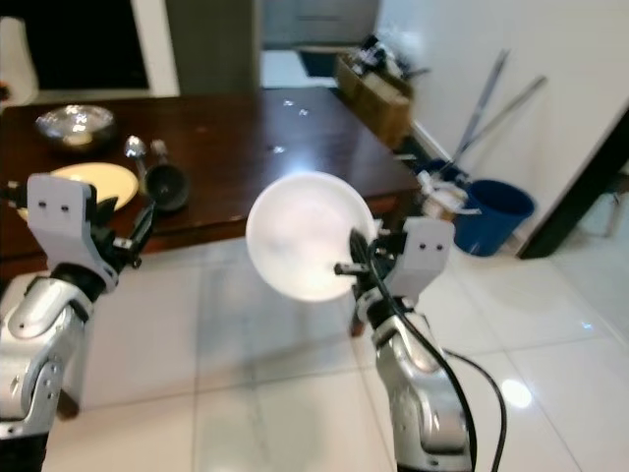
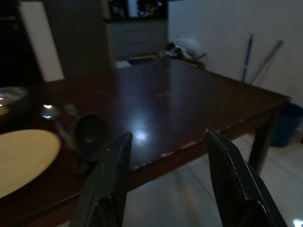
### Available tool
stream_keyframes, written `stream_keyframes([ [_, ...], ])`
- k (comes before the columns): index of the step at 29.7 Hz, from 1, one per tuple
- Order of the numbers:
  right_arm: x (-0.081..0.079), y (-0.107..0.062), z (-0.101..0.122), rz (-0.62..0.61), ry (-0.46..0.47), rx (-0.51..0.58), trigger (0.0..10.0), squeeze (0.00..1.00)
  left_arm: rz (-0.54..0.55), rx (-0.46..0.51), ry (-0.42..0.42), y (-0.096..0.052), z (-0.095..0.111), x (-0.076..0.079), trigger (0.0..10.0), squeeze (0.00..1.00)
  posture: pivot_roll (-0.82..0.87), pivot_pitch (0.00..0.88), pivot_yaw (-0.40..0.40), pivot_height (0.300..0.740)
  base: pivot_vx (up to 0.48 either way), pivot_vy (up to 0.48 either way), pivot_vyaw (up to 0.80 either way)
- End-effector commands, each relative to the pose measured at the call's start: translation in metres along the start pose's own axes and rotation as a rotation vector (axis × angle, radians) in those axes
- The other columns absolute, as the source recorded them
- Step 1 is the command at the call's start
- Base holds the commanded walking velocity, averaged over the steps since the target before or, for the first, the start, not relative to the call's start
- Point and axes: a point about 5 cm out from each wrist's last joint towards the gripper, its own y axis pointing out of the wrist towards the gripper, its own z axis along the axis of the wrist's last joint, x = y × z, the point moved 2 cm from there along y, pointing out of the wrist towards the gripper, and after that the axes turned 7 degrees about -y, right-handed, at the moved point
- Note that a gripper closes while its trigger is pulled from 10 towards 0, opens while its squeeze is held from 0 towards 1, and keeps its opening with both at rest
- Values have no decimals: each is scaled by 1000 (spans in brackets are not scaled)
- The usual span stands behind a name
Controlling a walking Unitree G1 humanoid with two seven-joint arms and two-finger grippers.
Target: Setting the table
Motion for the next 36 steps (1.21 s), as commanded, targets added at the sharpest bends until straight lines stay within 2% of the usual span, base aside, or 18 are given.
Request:
stream_keyframes([
  [1,-1,-1,-1,6,12,-7,10000,0,-2,-18,-10,-1,-3,0,10000,0,-48,0,42,740,0,0,-800],
  [36,-4,1,-2,17,12,-9,10000,0,-17,-22,-9,2,-5,5,10000,0,-48,0,46,740,0,0,-800],
])
